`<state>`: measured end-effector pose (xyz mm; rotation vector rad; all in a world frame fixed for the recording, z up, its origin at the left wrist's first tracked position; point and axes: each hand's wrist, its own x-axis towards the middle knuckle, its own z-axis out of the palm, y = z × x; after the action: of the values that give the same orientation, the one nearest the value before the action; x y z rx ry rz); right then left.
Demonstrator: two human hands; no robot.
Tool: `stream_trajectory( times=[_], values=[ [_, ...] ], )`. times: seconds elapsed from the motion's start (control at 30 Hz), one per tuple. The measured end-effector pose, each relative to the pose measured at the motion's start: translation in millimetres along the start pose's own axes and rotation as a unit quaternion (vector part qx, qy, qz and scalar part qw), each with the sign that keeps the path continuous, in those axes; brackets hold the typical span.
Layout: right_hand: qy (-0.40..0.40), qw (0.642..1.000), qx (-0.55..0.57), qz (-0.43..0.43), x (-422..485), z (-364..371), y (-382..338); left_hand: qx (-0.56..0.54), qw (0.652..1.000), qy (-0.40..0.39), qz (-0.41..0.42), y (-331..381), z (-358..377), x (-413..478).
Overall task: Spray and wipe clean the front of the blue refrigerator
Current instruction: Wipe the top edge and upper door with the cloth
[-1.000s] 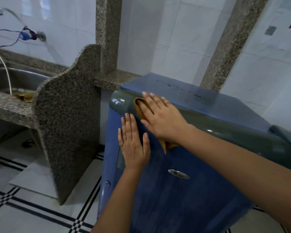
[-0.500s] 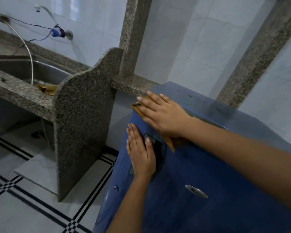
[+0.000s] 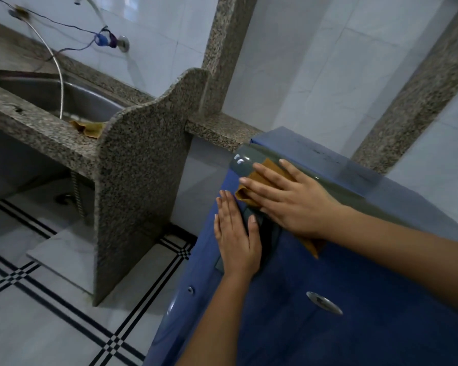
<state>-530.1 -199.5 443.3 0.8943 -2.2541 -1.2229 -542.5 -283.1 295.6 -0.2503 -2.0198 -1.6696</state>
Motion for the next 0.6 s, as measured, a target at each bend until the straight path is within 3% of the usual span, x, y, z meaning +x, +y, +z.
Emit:
stream_trajectory(
  times=[0.2,0.37,0.6],
  values=[
    [-0.065,0.995,-0.072,0.026,59.1,-0.4,-7.1,0.015,1.0,-0.005,-0.004,-0.9,-0.2,1.9],
    [0.004,1.0,-0.03,-0.003,-24.1,-0.3,-6.1,0.006,1.0,-0.009,0.006,-1.0,0.1,0.3],
    [-0.015,0.997,-0.068,0.024,24.3,4.5,-15.1,0.014,1.0,0.001,0.007,0.6,1.2,-2.9]
  ],
)
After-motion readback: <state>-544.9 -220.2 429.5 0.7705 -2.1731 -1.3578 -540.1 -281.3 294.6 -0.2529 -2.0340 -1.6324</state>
